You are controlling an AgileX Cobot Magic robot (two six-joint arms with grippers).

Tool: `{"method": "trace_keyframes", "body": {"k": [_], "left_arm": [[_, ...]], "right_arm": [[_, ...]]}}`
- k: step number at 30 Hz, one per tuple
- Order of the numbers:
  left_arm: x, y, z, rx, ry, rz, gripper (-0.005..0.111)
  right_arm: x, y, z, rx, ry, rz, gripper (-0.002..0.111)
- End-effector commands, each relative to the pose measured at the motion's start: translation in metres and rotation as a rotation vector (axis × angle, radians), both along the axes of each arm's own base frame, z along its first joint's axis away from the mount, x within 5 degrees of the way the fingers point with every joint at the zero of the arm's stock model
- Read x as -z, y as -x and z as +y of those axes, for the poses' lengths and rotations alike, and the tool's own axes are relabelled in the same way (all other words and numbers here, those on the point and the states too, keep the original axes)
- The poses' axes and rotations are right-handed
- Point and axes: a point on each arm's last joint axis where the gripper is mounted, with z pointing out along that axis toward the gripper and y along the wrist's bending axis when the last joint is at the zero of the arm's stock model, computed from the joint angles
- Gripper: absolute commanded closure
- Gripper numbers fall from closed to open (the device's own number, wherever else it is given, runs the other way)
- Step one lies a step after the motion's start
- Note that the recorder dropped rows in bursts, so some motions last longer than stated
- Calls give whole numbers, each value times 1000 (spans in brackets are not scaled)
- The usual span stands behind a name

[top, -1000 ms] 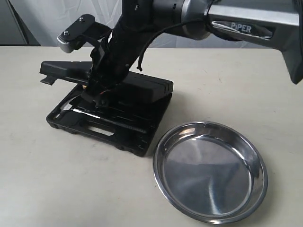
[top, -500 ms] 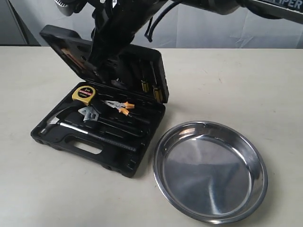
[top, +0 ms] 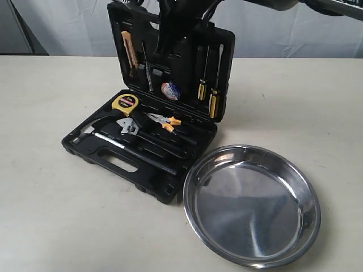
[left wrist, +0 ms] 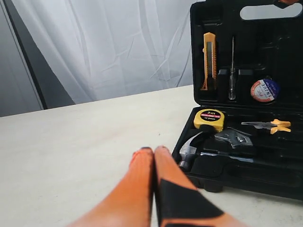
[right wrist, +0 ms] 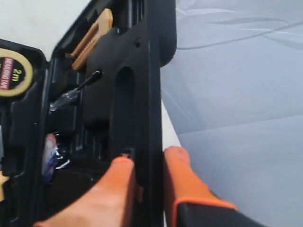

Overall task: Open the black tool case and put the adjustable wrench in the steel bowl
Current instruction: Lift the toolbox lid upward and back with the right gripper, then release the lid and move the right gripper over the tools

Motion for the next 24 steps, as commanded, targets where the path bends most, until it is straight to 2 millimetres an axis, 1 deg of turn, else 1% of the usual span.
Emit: {"method": "trace_keyframes", "body": {"k": [1,2,3,10,13,14,15,17,18,21,23,24], "left_arm": [[-1,0,0,4,2,-5,106],[-1,0,0,4,2,-5,106],[-1,0,0,4,2,-5,106],[-1,0,0,4,2,-5,106],[-1,0,0,4,2,-5,106],[-1,0,0,4,2,-5,106],[-1,0,0,4,2,-5,106],[-1,0,0,4,2,-5,106],[-1,0,0,4,2,-5,106],[-1,0,0,4,2,-5,106],[-1,0,0,4,2,-5,106],[-1,0,0,4,2,-5,106]], "right_arm": [[16,-10,-15,84,121,0,75],[14,-12,-17,117,118,-28,68],[13,-13,-18,140,111,-43,67],[2,-21,-32,388,36,-177,66],[1,-21,-36,465,-3,-182,66],[4,-19,-34,503,-73,-144,66],[7,-18,-31,501,-124,-95,66],[16,-11,-19,438,-211,51,71],[22,-8,-10,372,-241,130,78],[41,1,14,184,-334,324,110],[54,7,30,62,-389,436,108],[61,14,39,-17,-408,505,108]]}}
